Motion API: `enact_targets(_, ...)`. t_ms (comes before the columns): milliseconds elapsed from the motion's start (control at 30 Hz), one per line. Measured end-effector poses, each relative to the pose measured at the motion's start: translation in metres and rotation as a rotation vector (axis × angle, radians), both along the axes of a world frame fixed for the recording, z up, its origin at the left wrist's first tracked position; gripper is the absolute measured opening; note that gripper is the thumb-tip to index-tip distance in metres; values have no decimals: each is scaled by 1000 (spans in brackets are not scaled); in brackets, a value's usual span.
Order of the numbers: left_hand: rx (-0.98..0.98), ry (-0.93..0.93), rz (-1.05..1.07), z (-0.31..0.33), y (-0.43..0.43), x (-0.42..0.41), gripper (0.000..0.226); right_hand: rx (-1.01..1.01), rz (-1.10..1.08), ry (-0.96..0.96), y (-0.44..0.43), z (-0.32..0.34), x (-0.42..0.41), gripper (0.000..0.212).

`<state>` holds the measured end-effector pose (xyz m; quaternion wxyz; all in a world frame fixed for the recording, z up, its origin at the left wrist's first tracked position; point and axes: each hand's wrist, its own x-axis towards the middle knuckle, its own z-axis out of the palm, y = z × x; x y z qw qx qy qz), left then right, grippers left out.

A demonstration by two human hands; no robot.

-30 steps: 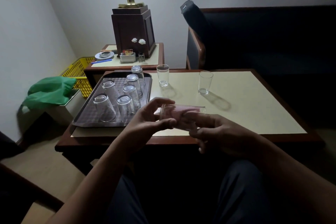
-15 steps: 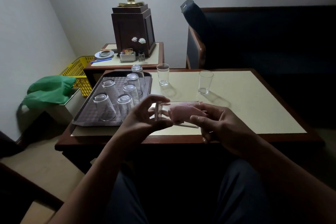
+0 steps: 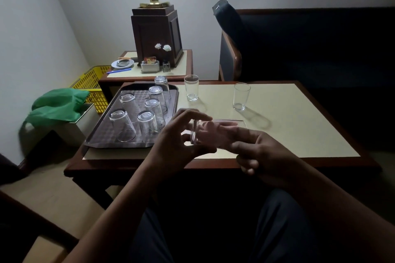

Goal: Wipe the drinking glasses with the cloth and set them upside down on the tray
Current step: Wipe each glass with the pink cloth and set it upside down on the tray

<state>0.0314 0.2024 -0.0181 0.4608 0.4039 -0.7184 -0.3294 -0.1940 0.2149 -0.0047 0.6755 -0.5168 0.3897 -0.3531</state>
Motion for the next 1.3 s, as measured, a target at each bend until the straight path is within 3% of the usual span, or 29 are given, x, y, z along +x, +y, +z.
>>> enact_targets(67, -190, -139, 57, -1, -2, 0, 62, 113, -50, -175, 0, -2, 2, 40)
enact_targets(100, -154, -121, 60, -5, -4, 1, 66, 77, -71, -189, 0, -3, 2, 38)
enact_targets(133, -11, -42, 33, -5, -4, 2, 71, -7, -89, -157, 1, -4, 2, 37)
enact_targets(233, 682, 387, -168, 2, -3, 2, 79, -335, -88, 90, 3, -7, 1, 42)
enact_targets(267, 761, 455, -187, 1, -3, 1, 74, -380, -80, 143, 3, -9, 0, 42)
enact_targets(367, 542, 397, -152, -2, 1, 1, 44, -238, -47, 106, 5, -9, 2, 42)
enact_targets(467, 143, 52, -106, -7, 0, 11, 58, 46, -16, -67, 1, -5, 2, 36)
enact_targets(533, 61, -40, -69, -8, 2, 12, 67, 141, -20, -148, -1, -3, -1, 38)
enact_targets(567, 115, -8, -70, -10, 3, 11, 70, 122, -12, -143, 0, -1, -1, 38)
enact_targets(667, 652, 383, -159, -4, 13, 4, 50, -100, 18, -4, 5, -4, 3, 29)
enact_targets(733, 772, 482, -176, -6, 13, 2, 48, -124, -13, 28, 7, -8, 4, 27)
enact_targets(800, 615, 387, -111, -10, 12, 5, 44, -39, -19, 5, 5, -9, 3, 27)
enact_targets(900, 133, 3, -17, -11, 6, 15, 57, 144, 23, -109, 3, 4, 0, 29)
enact_targets(967, 25, -69, -32, -10, 2, 21, 61, 209, 65, -172, 1, 14, -4, 32)
enact_targets(1067, 93, 64, 4, -7, 2, 26, 63, 231, 43, -259, -7, 22, -13, 36)
enact_targets(1167, 252, 284, 30, -7, 7, 26, 66, 189, -176, -317, -17, 25, -22, 33)
enact_targets(1233, 429, 451, 15, -7, 7, 22, 61, 41, -319, -236, -21, 27, -25, 35)
enact_targets(1300, 599, 582, -24, -6, 6, 18, 54, -169, -355, -28, -17, 32, -20, 44)
